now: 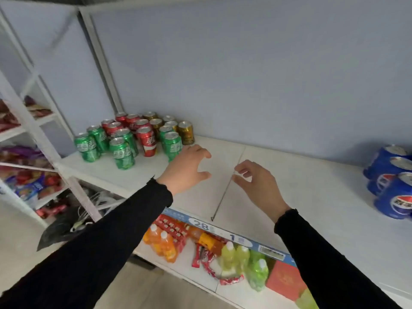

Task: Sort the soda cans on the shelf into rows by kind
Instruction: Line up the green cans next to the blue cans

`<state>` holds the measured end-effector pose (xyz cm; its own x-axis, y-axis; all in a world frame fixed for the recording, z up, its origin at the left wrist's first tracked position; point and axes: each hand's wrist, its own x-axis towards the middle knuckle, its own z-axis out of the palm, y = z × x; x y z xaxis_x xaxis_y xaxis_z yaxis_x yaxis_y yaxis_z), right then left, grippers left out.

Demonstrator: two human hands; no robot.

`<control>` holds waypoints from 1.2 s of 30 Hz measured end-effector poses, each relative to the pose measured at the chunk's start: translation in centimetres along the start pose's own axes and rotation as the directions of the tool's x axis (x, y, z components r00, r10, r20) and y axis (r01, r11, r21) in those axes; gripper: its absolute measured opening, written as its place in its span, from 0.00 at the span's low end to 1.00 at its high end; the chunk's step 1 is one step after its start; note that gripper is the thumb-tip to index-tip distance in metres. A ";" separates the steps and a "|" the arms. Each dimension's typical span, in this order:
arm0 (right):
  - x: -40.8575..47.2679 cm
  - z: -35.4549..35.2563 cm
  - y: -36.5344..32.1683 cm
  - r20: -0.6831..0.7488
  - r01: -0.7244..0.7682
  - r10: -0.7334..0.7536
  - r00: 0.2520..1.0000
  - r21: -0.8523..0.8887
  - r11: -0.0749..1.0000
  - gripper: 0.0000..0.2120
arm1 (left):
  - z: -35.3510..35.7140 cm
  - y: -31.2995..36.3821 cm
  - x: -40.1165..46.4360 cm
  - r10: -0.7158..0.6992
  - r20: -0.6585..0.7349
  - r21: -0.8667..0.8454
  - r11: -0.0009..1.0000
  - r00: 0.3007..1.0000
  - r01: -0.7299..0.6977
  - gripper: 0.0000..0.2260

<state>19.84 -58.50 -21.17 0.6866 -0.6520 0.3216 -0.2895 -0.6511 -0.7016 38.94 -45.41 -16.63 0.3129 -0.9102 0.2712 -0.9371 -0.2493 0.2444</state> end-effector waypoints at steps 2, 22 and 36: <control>1.4 3.5 -2.6 0.017 -0.003 0.003 1.000 0.031 1.000 0.06 | -1.7 -4.2 -1.2 -0.006 -0.014 0.025 1.000 1.000 0.007 0.23; 14.2 23.3 -8.9 -0.189 -0.252 0.282 0.941 0.166 0.953 0.31 | -8.6 -30.4 -0.2 -0.224 0.092 0.069 0.973 0.970 0.219 0.38; 15.2 25.9 -7.7 -0.095 -0.385 0.409 0.908 0.196 0.902 0.32 | -8.3 -32.4 1.3 -0.008 0.180 0.104 0.994 0.984 -0.011 0.34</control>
<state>49.79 -53.38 -27.32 0.4416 -0.8948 0.0658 -0.3950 -0.2597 -0.8812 70.99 -35.75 -16.46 0.2877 -0.9528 0.0973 -0.9514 -0.2727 0.1432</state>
